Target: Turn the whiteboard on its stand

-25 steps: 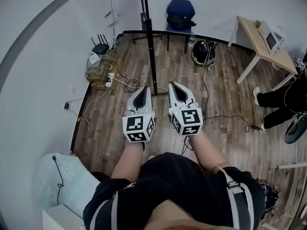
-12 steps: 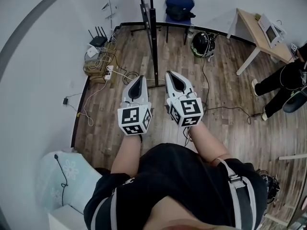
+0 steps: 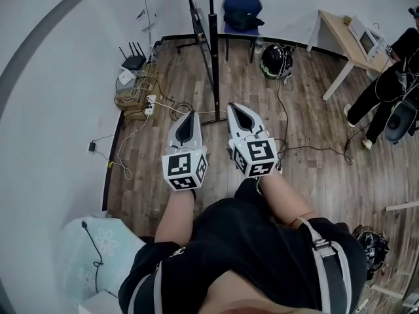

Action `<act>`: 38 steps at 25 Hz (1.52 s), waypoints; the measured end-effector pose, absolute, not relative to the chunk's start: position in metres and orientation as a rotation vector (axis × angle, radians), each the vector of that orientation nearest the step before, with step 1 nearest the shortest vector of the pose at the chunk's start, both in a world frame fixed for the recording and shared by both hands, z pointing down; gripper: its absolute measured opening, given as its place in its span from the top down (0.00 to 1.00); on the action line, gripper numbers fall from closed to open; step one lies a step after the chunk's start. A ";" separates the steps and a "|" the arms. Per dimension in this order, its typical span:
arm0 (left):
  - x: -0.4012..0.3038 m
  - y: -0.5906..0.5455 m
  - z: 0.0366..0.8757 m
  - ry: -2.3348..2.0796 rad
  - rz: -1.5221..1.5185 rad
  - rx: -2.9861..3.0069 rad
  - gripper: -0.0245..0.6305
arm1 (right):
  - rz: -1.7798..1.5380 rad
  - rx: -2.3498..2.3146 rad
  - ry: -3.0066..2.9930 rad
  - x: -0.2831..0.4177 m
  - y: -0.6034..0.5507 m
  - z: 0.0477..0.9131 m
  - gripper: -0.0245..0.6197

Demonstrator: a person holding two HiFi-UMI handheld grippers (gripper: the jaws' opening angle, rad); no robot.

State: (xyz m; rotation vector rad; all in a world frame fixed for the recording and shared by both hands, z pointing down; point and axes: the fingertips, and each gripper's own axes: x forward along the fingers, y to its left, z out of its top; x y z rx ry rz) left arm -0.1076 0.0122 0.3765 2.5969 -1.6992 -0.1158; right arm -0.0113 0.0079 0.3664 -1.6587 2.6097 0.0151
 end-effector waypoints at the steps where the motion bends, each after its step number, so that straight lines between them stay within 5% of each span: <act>1: -0.109 0.011 0.377 -1.699 -0.117 2.597 0.95 | 0.016 -1.659 2.609 -0.012 0.005 0.366 0.96; 38: -0.047 -0.324 0.377 -1.797 -0.036 2.536 0.95 | -0.079 -1.582 2.623 0.047 -0.338 0.377 0.96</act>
